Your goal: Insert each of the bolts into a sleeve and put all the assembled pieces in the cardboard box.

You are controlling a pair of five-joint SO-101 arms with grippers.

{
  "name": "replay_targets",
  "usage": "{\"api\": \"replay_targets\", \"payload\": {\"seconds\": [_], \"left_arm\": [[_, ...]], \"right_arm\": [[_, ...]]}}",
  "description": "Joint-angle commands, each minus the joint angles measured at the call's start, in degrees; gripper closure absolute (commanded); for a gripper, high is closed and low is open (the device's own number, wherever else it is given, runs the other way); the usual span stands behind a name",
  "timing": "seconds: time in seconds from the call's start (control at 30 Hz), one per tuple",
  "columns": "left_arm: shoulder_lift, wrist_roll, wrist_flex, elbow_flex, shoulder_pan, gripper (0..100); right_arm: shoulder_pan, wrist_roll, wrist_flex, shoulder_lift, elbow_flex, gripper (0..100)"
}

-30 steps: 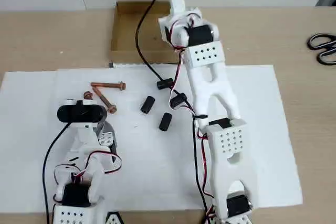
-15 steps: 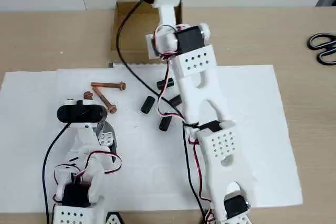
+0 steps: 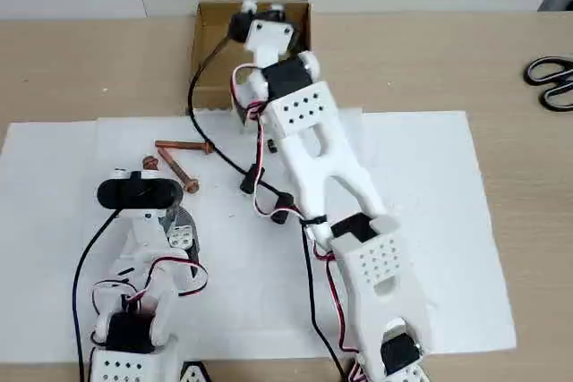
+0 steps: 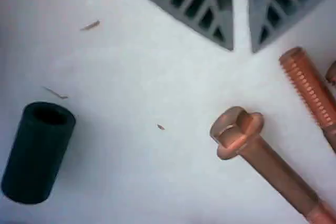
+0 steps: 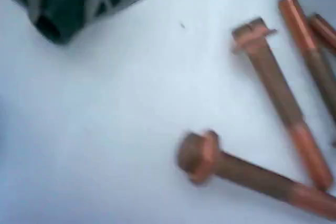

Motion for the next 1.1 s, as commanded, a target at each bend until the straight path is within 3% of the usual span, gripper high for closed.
{"api": "replay_targets", "payload": {"seconds": [0.0, 0.37, 0.6, 1.07], "left_arm": [[-0.6, -0.2, -1.2, -0.3, -0.2, 99], [-0.6, -0.2, -1.2, -0.3, -0.2, 99], [-0.6, -0.2, -1.2, -0.3, -0.2, 99], [-0.6, -0.2, -1.1, -0.3, -0.2, 99]], "right_arm": [[-0.1, -1.7, 0.0, -4.7, 3.3, 95.7], [-4.4, -4.1, 0.0, -4.2, 10.4, 95.4], [-6.4, -4.7, 0.0, -4.2, 10.5, 79.0], [-6.9, -4.8, -4.0, 1.5, 10.2, 78.7]]}}
